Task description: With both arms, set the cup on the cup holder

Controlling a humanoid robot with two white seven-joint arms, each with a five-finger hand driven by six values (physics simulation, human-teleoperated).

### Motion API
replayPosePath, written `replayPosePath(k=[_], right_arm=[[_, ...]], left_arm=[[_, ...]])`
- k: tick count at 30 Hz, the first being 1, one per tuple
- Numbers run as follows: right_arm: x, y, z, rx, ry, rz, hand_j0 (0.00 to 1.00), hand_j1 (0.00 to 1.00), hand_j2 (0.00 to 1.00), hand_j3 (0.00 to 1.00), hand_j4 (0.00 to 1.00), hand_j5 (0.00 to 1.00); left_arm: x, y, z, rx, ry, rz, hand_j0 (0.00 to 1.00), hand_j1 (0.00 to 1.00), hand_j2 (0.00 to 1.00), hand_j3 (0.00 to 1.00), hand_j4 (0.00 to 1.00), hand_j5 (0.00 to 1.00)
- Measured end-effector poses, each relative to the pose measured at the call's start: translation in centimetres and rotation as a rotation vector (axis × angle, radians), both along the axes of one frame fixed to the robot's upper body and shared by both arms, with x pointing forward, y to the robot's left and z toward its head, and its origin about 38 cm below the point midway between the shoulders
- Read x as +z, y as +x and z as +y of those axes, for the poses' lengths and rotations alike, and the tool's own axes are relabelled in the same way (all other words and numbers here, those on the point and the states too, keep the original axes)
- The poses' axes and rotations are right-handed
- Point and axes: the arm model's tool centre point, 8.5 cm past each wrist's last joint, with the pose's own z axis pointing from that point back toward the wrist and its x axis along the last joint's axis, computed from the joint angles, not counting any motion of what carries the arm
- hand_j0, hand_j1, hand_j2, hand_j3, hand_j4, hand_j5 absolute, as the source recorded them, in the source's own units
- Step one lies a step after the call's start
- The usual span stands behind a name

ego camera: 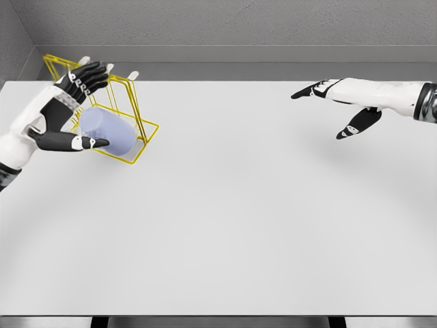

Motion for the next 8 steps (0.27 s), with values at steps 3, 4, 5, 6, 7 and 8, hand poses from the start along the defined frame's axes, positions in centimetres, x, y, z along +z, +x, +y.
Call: replayPosePath(k=[3,4,5,6,7,8], right_arm=[[0.0,0.0,0.0,-0.001,-0.001,0.0,1.0,1.0,1.0,1.0,1.0,1.0],[0.0,0.0,-0.1,-0.001,-0.001,0.0,1.0,1.0,1.0,1.0,1.0,1.0],[0.0,0.0,-0.1,-0.001,-0.001,0.0,1.0,1.0,1.0,1.0,1.0,1.0],[0.0,0.0,-0.1,-0.001,-0.001,0.0,1.0,1.0,1.0,1.0,1.0,1.0],[0.0,0.0,-0.1,-0.001,-0.001,0.0,1.0,1.0,1.0,1.0,1.0,1.0],[0.0,0.0,0.0,-0.001,0.0,0.0,1.0,1.0,1.0,1.0,1.0,1.0]], left_arm=[[0.6,-2.1,0.1,-0.083,0.061,-0.072,1.0,1.0,1.0,1.0,1.0,1.0],[0.8,-2.9,0.2,-0.109,0.092,-0.084,1.0,1.0,1.0,1.0,1.0,1.0],[0.7,-3.8,0.3,-0.135,0.121,-0.083,1.0,1.0,1.0,1.0,1.0,1.0],[1.1,-4.4,0.2,-0.159,0.155,-0.095,1.0,1.0,1.0,1.0,1.0,1.0],[1.1,-5.0,0.1,-0.18,0.187,-0.099,1.0,1.0,1.0,1.0,1.0,1.0],[0.8,-5.6,0.0,-0.199,0.212,-0.096,1.0,1.0,1.0,1.0,1.0,1.0]])
